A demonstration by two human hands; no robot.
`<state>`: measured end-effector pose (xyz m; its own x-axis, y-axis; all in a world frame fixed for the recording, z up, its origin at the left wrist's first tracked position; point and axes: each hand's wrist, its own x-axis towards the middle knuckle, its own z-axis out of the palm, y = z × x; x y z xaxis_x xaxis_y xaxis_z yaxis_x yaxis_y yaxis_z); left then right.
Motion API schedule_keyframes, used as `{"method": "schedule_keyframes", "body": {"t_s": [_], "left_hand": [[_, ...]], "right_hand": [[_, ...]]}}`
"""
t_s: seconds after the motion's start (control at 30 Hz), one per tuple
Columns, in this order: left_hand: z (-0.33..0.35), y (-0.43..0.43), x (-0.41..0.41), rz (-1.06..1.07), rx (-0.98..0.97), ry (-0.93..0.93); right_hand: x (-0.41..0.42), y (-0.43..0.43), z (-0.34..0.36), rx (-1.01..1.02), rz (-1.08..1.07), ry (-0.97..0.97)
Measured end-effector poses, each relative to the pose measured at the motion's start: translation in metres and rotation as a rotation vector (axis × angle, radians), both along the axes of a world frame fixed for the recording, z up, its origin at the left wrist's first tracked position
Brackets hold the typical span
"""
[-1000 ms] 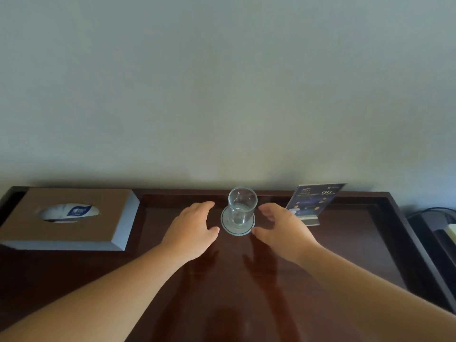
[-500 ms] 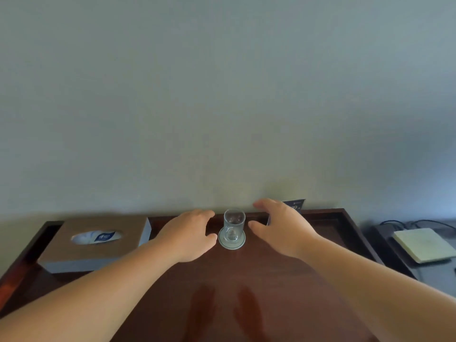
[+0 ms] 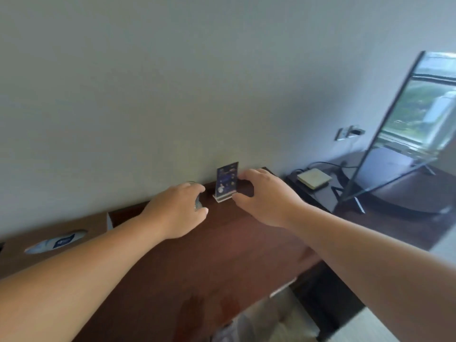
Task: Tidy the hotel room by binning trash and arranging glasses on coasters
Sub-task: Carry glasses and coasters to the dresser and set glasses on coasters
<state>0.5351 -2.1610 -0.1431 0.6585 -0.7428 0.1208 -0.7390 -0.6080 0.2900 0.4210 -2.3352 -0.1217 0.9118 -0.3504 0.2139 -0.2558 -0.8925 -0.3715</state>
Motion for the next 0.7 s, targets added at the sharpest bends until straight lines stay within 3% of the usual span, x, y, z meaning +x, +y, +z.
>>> {"method": "schedule_keyframes", "body": {"t_s": [0.4,0.7], "left_hand": [[0.011,-0.09,-0.144,-0.359,-0.023,-0.032],[0.011,-0.192,-0.341,-0.703,-0.061,-0.022]], "right_hand": [[-0.208,-0.029,0.01,-0.02,-0.364,-0.006],[-0.425,-0.062,0.008,-0.001,-0.672,0.006]]}}
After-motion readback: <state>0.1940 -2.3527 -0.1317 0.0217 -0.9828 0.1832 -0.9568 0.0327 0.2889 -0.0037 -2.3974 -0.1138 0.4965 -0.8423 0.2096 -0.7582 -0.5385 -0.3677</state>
